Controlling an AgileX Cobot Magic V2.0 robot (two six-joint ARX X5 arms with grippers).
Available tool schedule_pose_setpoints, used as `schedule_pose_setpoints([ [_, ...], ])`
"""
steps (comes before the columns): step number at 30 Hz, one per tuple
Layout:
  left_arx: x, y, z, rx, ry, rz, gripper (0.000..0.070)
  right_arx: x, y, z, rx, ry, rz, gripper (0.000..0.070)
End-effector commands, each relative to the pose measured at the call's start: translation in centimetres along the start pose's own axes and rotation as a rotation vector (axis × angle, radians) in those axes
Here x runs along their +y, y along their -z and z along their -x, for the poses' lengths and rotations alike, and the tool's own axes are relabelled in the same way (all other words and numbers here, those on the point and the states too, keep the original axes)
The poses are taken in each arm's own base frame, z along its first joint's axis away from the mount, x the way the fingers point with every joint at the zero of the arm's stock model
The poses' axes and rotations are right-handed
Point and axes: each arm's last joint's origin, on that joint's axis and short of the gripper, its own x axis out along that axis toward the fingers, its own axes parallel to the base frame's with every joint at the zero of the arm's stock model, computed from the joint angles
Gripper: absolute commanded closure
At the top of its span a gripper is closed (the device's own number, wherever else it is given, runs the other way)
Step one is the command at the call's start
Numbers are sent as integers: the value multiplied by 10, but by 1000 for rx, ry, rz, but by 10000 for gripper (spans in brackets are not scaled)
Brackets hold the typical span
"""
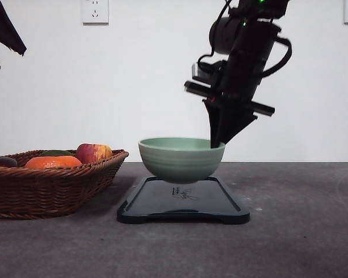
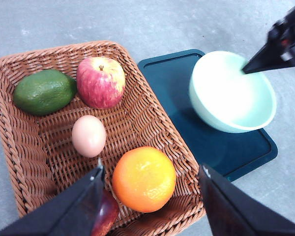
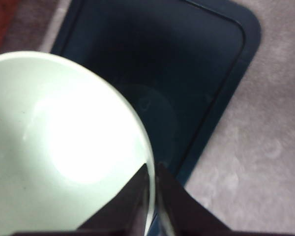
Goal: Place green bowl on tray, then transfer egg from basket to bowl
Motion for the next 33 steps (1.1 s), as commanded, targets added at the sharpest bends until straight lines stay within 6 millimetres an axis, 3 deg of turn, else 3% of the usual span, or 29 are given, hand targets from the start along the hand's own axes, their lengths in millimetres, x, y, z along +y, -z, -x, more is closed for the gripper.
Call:
schedule_pose_setpoints([
  [1,-1,-6,2,-17,4,-9,311,1,-4,-11,4,5,-9,700],
  [5,-1,-6,2,-17,4,-9,311,0,-3,-23,26,29,-8,700],
  [7,-1,-6,2,-17,4,-9,311,1,-3,-26,32,27,-4,658],
  [10,-1,-6,2,-17,4,-9,311,4,-2,-25,38,20,-2,430],
  [12,-1,-6,2,-17,4,-9,311,5,-2,-18,33,19,-2,371],
  [18,-1,-6,2,-17,4,-9,311,13,-3,24,-29,18,19,370],
  [24,-1,-5,2,-9,5,-5,311,23,7,67,-201,12,60,376],
  [27,-1,-5,2,-5,5,-3,311,24,25,75,-311,-7,85,404],
  [33,-1,-5,1,-11,5,-6,310,17,79,79,-422,-8,145,414],
])
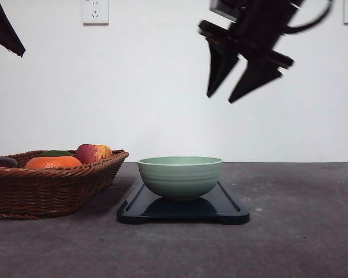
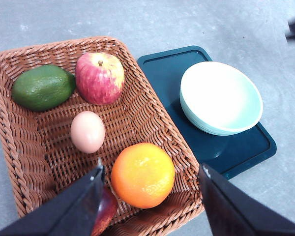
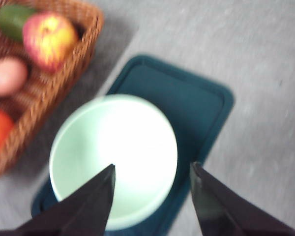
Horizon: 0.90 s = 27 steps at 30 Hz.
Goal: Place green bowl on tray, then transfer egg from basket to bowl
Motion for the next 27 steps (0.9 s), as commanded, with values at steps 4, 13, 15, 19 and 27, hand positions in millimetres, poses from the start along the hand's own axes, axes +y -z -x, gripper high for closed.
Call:
schedule_pose_setpoints([
  [4,-1,-7,2,-26,3,-13,310,1,33,19,-55,-6,84,413],
  [13,-1,-8,2,-30,2,24,310,1,91,55,-126,-5,132,414],
  [15,-1,-9,3,-32,-9,68,310,0,100,61,-138,2,134,414],
  [19,0,-18,8,-19,-94,146,310,0,112,69,-135,21,132,413],
  [27,0,-55,-3,127,-184,160,310,0,111,71,-153,22,133,413],
])
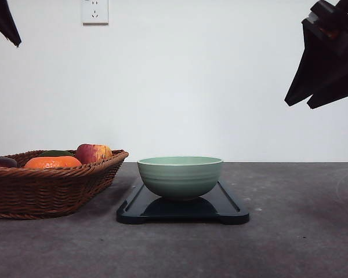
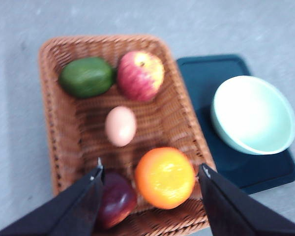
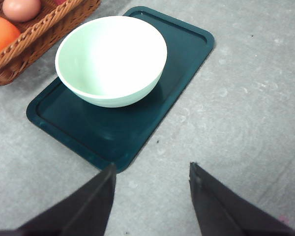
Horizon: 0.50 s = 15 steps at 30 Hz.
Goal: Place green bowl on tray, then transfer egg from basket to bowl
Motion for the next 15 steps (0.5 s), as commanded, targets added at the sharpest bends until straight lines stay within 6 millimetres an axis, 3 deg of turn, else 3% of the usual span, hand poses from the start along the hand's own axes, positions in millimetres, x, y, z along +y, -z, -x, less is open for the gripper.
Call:
schedule_pose_setpoints([
  [1,-2,-13,-5,16,-13,0,310,1,-2,-1,-15,-1,12,413],
  [9,-8,-46,-62,156,-52,-21,310,1,-2,-1,-18,0,12,413],
  [15,-9,-50,-117,275,-91,-36,308,0,-2,-1,-17,30,9,413],
])
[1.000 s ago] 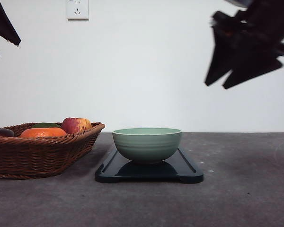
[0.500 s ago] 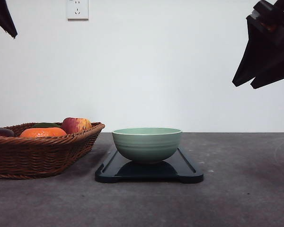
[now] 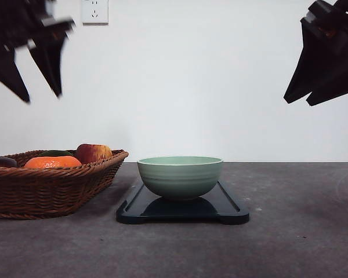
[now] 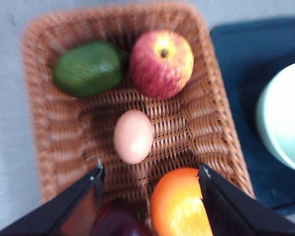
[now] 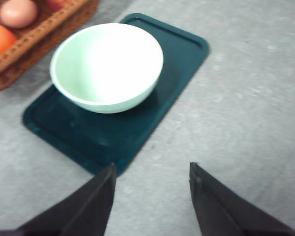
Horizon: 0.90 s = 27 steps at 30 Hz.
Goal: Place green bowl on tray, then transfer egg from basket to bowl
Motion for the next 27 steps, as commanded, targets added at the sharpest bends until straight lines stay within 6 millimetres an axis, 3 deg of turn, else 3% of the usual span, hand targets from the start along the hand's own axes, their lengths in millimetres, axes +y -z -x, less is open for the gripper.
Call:
schedule_pose_setpoints([
  [1,-2,-6,-13,19,-9,-4,308,1,-1,-1,-5,2,7,413],
  [7,1,-8,-60,96,-70,-10,308,1,-1,-1,-5,6,7,414],
  [13,3,-10,-89,108,-79,-12,308,0,-1,-1,-5,28,7,414],
  [19,5,-6,-110,147,-81,-17,289,0,-1,-1,-5,28,7,414],
  [21,5,-5,-114,157,-82,-17,247,0,-1,-1,-5,28,7,414],
  [27,5,-7,-118,137,-80,-18,227,0,-1,-1,-5,27,7,414],
])
